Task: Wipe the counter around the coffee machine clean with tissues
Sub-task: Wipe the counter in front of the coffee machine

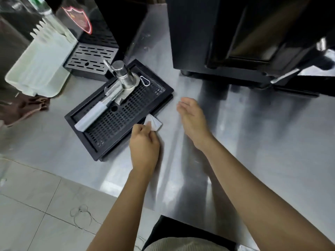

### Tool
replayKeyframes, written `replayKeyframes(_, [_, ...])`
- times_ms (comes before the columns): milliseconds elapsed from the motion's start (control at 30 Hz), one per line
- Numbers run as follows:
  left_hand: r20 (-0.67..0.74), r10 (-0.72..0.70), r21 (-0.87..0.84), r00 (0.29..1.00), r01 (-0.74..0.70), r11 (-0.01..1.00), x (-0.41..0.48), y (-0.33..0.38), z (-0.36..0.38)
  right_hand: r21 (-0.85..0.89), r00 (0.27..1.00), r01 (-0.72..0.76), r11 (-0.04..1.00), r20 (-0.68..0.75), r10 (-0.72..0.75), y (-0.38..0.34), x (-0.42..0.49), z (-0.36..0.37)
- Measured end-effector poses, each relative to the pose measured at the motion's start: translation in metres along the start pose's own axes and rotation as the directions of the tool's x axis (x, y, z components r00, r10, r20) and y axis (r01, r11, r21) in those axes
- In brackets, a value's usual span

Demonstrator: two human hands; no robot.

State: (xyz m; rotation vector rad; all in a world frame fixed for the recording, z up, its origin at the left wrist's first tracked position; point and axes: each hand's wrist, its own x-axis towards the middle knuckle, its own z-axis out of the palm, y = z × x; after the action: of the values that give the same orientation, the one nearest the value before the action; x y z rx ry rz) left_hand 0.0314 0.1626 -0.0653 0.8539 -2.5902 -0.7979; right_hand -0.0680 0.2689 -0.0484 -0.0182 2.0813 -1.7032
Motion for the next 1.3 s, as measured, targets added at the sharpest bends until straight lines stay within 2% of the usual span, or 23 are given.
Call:
replayKeyframes(100, [0.02, 0.049, -0.016, 0.999, -0.049, 0.999, 0.0, 0.0, -0.001, -0.013, 1.0, 0.009, 1.0, 0.016, -0.009, -0.011, 0.025, 0.014])
replayKeyframes(367, [0.084, 0.046, -0.066, 0.995, -0.04, 0.997, 0.026, 0.003, 0.007, 0.005, 0.999, -0.031, 0.999, 0.031, 0.031, -0.018, 0.065, 0.025])
replayKeyframes(467, [0.107, 0.051, -0.09, 0.993, -0.042, 0.995, 0.042, 0.011, 0.016, 0.005, 0.999, -0.005, 1.0, -0.053, 0.005, -0.027, 0.062, 0.016])
replayKeyframes(567, [0.141, 0.131, -0.124, 0.981, -0.114, 0.986, 0.054, 0.021, 0.028, 0.102, 0.991, 0.025, 0.994, -0.13, -0.011, -0.032, 0.045, -0.005])
replayKeyframes(667, [0.227, 0.291, -0.214, 0.929, -0.244, 0.946, 0.062, 0.017, 0.032, 0.159, 0.984, 0.044, 0.986, -0.175, -0.016, -0.034, 0.019, -0.028])
replayKeyframes(733, [0.281, 0.336, -0.242, 0.899, -0.272, 0.931, 0.073, 0.011, 0.021, 0.174, 0.973, 0.055, 0.983, -0.232, -0.014, -0.028, 0.004, -0.043])
replayKeyframes(800, [0.232, 0.398, -0.238, 0.887, -0.345, 0.908, 0.087, 0.01, 0.014, 0.193, 0.963, 0.064, 0.979, -0.27, -0.01, -0.02, -0.011, -0.052])
replayKeyframes(867, [0.253, 0.491, -0.148, 0.834, -0.468, 0.871, 0.101, 0.018, 0.019, 0.212, 0.956, 0.076, 0.974, -0.293, -0.01, -0.014, -0.023, -0.056])
replayKeyframes(967, [0.376, 0.503, -0.018, 0.779, -0.536, 0.844, 0.101, 0.025, 0.03, 0.204, 0.949, 0.085, 0.975, -0.314, -0.017, -0.008, -0.039, -0.056])
replayKeyframes(1100, [0.265, 0.515, -0.139, 0.815, -0.497, 0.857, 0.064, 0.0, 0.024, 0.19, 0.939, 0.069, 0.979, -0.345, 0.001, 0.002, -0.052, -0.056])
replayKeyframes(1233, [0.423, 0.511, -0.263, 0.749, -0.438, 0.86, 0.015, -0.001, 0.003, 0.173, 0.936, 0.068, 0.983, -0.352, -0.003, 0.008, -0.059, -0.058])
replayKeyframes(1300, [0.353, 0.416, -0.257, 0.838, -0.34, 0.905, 0.023, -0.004, -0.005, 0.183, 0.933, 0.083, 0.98, -0.361, -0.011, 0.008, -0.063, -0.061])
